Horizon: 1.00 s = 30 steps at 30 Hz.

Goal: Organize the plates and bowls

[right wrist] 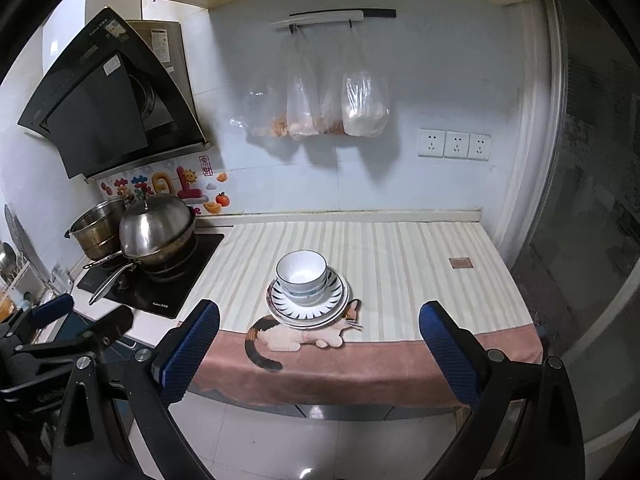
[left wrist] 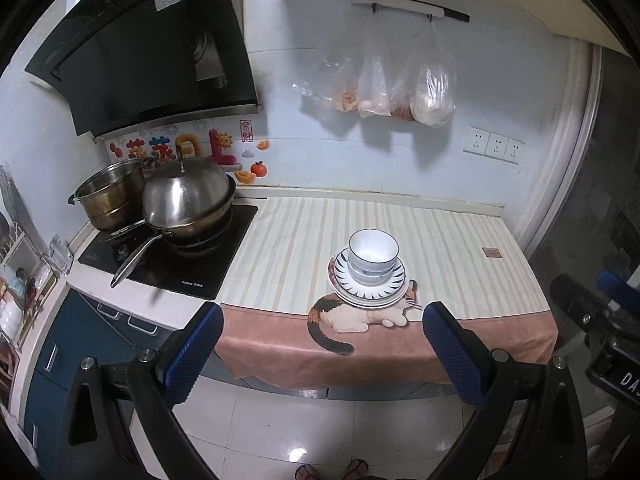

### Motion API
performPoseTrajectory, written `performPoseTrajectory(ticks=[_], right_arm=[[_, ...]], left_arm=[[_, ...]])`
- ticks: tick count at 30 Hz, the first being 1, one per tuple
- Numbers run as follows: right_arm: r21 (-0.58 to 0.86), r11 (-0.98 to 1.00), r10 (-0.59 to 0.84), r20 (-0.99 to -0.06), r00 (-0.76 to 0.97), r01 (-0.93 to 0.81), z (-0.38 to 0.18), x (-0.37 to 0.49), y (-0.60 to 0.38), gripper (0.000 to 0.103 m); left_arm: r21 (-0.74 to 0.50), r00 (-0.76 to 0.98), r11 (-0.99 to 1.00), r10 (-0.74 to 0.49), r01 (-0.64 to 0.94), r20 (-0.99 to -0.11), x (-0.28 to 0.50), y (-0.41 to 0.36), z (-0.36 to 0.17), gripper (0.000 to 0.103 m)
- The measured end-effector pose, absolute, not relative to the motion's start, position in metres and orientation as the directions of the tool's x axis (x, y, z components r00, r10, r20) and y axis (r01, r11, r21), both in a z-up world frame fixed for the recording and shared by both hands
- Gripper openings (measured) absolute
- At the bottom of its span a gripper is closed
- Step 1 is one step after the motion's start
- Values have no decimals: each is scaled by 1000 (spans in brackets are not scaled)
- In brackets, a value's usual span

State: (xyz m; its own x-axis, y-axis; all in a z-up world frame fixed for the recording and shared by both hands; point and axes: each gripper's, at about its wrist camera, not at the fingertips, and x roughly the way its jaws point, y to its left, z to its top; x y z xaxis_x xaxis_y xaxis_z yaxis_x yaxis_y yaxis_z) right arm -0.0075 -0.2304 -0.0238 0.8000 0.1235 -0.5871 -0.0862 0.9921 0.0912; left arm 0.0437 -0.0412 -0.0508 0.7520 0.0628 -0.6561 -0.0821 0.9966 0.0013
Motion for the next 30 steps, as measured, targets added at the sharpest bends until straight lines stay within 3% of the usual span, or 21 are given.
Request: performPoseTrajectory(ticks=[30], right_arm=[[102, 991, 126, -604, 787, -81, -32, -16, -225, 102]], left_arm=[[6, 761, 996, 73, -91, -644, 21, -33, -47, 102]])
